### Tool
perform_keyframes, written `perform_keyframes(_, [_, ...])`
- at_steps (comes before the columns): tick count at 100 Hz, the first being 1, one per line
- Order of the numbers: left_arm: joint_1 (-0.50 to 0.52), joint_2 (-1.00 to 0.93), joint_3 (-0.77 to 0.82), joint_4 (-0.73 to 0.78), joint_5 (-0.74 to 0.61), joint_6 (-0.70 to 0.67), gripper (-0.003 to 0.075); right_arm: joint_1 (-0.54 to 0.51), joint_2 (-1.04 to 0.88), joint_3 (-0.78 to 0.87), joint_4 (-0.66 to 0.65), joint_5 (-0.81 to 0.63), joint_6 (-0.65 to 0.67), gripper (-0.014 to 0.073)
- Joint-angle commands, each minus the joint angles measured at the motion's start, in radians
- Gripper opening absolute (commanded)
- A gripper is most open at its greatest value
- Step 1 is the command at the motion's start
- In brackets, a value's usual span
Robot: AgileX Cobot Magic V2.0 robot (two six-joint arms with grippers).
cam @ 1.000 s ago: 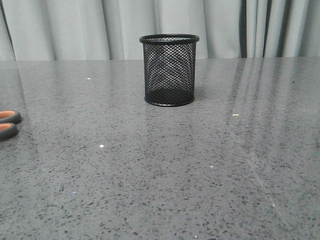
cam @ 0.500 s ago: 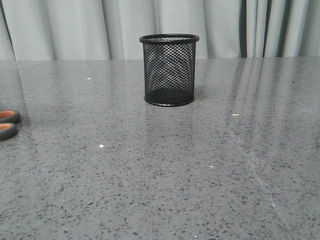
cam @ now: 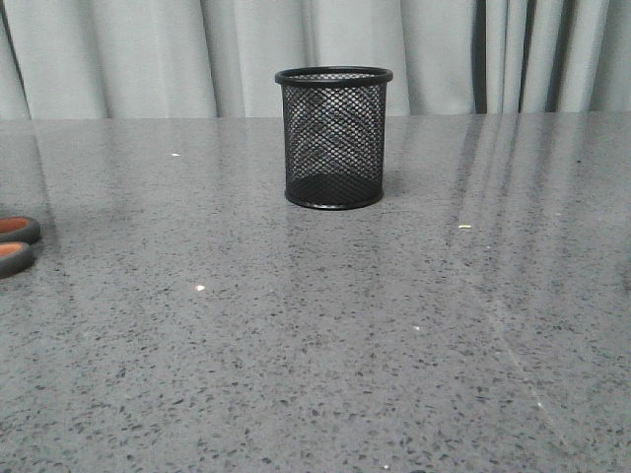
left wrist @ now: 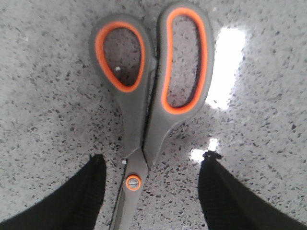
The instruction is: Put scissors into bucket
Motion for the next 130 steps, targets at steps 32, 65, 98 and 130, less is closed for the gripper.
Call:
perform_keyframes(32, [-0.075, 0.043, -0.034, 0.071, 0.003, 0.056, 0.0399, 0.006, 0.002, -0.036, 0.010, -0.063, -0.016, 0.0414])
perform_keyframes(65, [-0.075, 0.094, -0.036, 0.072, -0.047, 0.060, 0.0399, 0.006, 0.002, -0.036, 0.010, -0.063, -0.016, 0.0414])
perform_keyframes(98, [-0.075, 0.096, -0.036, 0.045, -0.061, 0.115, 0.0399, 0.006, 0.002, -0.036, 0.010, -0.063, -0.016, 0.0414])
perform_keyframes(130, [-0.075, 0.136, -0.036, 0.006, -0.037, 0.127, 0.0399, 0.006, 0.004, -0.036, 0.010, -0.063, -0.016, 0.0414])
